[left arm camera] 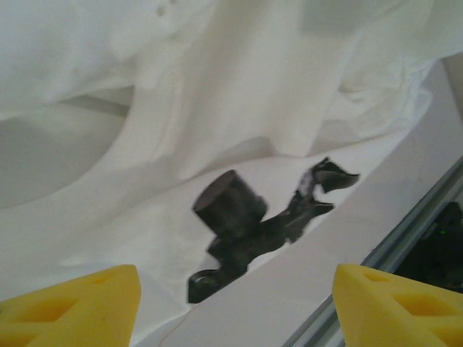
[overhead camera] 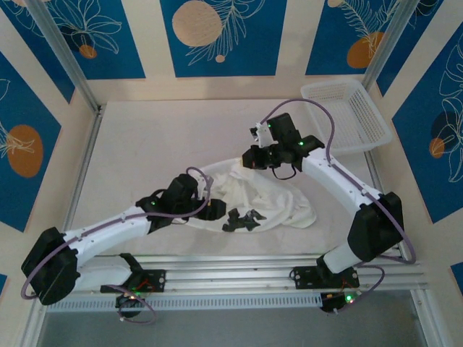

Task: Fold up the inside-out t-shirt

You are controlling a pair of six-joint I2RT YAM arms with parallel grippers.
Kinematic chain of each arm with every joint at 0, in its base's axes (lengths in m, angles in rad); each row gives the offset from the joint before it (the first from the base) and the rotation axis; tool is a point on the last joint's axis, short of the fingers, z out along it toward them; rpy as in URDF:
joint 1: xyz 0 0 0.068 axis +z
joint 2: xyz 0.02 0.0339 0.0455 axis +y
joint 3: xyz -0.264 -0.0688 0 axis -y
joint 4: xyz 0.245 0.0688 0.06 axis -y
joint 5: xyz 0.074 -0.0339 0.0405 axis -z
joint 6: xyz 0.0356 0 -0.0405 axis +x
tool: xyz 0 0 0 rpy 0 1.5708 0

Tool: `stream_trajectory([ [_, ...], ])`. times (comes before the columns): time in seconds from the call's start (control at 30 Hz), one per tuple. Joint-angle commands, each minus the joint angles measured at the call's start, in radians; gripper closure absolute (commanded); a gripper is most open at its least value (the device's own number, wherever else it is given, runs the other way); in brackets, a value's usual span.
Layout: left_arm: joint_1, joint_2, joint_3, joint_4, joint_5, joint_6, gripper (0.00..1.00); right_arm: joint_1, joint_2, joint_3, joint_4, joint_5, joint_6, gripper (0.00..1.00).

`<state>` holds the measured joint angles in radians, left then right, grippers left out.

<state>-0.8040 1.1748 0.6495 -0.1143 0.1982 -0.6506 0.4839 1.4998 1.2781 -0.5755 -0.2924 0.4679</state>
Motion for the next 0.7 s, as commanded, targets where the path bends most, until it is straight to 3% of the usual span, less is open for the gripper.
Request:
stream_trajectory([
  [0.0,-0.007,0.048,0.012,0.122,0.020,-0.016,0.25,0.010,-0.016,0.001,0.023,-0.194,0.124,1.00],
  [0.17,-0.007,0.222,0.108,0.239,0.073,0.031,0.17,0.005,-0.020,-0.025,0.080,-0.187,0.181,1.00],
  [0.27,-0.002,0.347,0.189,0.243,-0.031,0.025,0.14,0.004,-0.013,-0.017,0.087,-0.192,0.206,1.00],
  [0.33,0.015,0.425,0.232,0.285,-0.027,0.023,0.17,-0.001,-0.013,-0.017,0.094,-0.190,0.222,1.00],
  [0.37,0.021,0.447,0.249,0.311,-0.018,0.022,0.25,-0.011,-0.010,-0.015,0.088,-0.186,0.230,1.00],
  [0.4,0.027,0.456,0.259,0.331,-0.013,0.022,0.39,-0.028,-0.007,-0.012,0.073,-0.180,0.233,1.00],
  [0.5,0.045,0.425,0.251,0.329,-0.032,0.025,1.00,-0.129,-0.009,-0.027,0.031,-0.165,0.242,0.98],
  [0.67,0.086,0.274,0.142,0.150,-0.058,0.053,1.00,-0.354,0.016,-0.143,0.028,-0.152,0.186,0.97],
])
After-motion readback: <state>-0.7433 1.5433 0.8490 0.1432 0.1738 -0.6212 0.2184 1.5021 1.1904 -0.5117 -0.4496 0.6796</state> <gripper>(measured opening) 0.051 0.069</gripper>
